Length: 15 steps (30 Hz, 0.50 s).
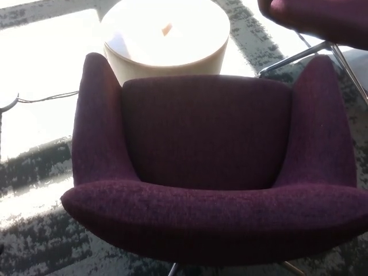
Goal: The robot stands in front of a sofa and uses its left hand to push the left side of the sofa
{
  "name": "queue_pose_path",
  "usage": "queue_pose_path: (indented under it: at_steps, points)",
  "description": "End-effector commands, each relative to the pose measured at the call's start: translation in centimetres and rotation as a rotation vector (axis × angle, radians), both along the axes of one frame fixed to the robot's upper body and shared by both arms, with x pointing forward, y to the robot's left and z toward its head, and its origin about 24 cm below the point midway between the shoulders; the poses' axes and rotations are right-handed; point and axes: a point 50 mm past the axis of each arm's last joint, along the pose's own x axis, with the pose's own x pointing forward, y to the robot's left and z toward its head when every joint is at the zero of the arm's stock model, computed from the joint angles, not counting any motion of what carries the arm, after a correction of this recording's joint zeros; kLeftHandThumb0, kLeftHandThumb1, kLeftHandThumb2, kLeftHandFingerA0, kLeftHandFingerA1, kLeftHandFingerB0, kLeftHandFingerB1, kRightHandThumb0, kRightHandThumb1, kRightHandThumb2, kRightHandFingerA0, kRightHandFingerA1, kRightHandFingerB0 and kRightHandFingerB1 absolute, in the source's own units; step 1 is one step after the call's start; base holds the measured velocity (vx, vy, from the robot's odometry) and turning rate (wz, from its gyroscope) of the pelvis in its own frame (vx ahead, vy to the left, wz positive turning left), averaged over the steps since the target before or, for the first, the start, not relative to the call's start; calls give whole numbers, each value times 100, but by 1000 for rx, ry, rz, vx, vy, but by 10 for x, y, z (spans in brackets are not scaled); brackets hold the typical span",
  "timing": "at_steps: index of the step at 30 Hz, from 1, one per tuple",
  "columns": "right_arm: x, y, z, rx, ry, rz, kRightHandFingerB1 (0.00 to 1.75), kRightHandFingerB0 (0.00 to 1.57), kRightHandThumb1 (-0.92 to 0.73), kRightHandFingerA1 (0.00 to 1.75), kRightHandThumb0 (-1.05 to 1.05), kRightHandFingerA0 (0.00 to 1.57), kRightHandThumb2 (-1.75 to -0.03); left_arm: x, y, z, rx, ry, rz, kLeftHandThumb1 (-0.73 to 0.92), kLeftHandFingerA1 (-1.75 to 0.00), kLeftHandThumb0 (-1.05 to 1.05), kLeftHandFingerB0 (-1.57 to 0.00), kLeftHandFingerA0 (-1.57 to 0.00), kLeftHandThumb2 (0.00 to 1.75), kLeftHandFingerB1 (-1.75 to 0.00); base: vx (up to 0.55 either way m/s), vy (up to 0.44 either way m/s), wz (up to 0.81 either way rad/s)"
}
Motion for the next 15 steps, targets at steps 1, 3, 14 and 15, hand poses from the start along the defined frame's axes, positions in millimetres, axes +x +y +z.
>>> queue_pose_path:
  at_steps: [1, 3, 14, 15]
  points:
    - [11, -5, 8, -12, -80, -3, 35, 36, -78, 38, -58, 45, -64, 17, 6, 20, 12, -97, -16, 79, -39, -72, -2, -2, 118, -30, 0, 0, 0]
    - [13, -4, 8, 0, -82, -9, 34, 35, -78, 37, -58, 44, -64, 23, 5, 25, 50, -104, -44, 80, -41, -75, -1, -2, 121, -26, 0, 0, 0]
    - [32, -4, 13, 2, -117, -11, 35, 38, -76, 38, -59, 46, -64, 63, -22, 48, 155, -107, -192, 77, -38, -77, -1, -2, 120, -27, 0, 0, 1]
    - [33, -4, 14, -15, -122, 0, 35, 40, -81, 38, -61, 47, -65, 68, -28, 48, 156, -108, -210, 75, -42, -79, -2, -3, 118, -28, 0, 0, 0]
